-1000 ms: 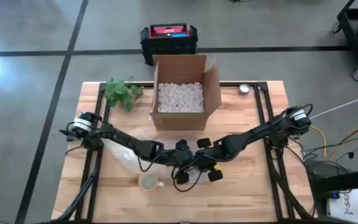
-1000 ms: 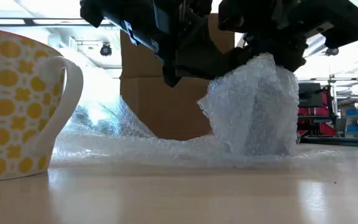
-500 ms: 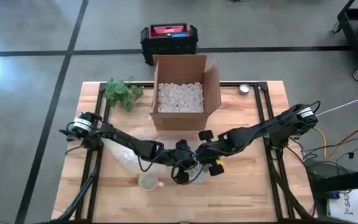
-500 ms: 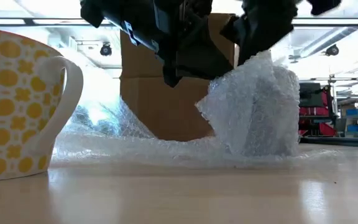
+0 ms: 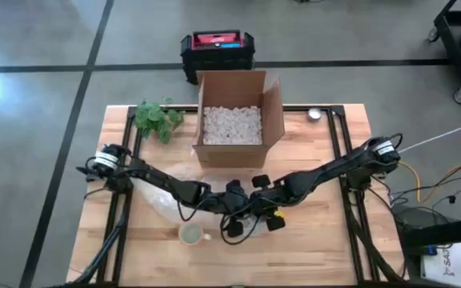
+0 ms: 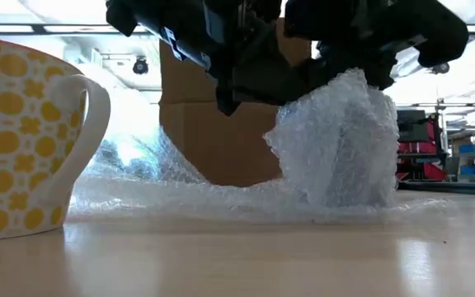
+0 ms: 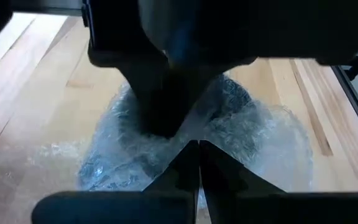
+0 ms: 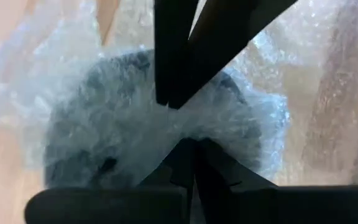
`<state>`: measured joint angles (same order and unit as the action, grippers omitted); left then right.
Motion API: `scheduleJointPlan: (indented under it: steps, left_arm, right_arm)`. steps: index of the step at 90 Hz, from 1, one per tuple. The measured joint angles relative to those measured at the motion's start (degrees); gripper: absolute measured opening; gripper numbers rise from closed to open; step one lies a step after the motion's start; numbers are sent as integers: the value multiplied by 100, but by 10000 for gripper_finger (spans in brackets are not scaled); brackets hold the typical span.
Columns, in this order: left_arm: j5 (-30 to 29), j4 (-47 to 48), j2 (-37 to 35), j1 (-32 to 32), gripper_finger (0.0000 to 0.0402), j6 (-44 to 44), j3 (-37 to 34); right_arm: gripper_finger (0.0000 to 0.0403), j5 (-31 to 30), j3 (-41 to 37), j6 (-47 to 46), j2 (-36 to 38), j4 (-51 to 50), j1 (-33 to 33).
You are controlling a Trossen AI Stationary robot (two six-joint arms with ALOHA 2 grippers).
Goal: Wrap mug
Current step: Wrap the blue mug with the right bubble wrap
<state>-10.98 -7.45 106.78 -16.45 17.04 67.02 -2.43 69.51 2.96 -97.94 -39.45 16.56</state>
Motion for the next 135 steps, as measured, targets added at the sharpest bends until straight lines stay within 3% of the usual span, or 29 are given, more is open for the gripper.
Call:
scheduleJointPlan:
  steps: [25,66,99,135]
  left_arm:
    - [2,22,0,0,0,2,0]
    - [10,36,0,0,0,15,0]
    - [7,18,0,0,0,-2,0]
    - [6,16,0,2,0,0,0]
  right_arm:
    - [0,876,163,0,751,109,37]
    - [0,918,-13,246,-423,649,11]
    - [0,891,-133,371,-590,726,-44]
    - [0,796,59,264,556,301,-10]
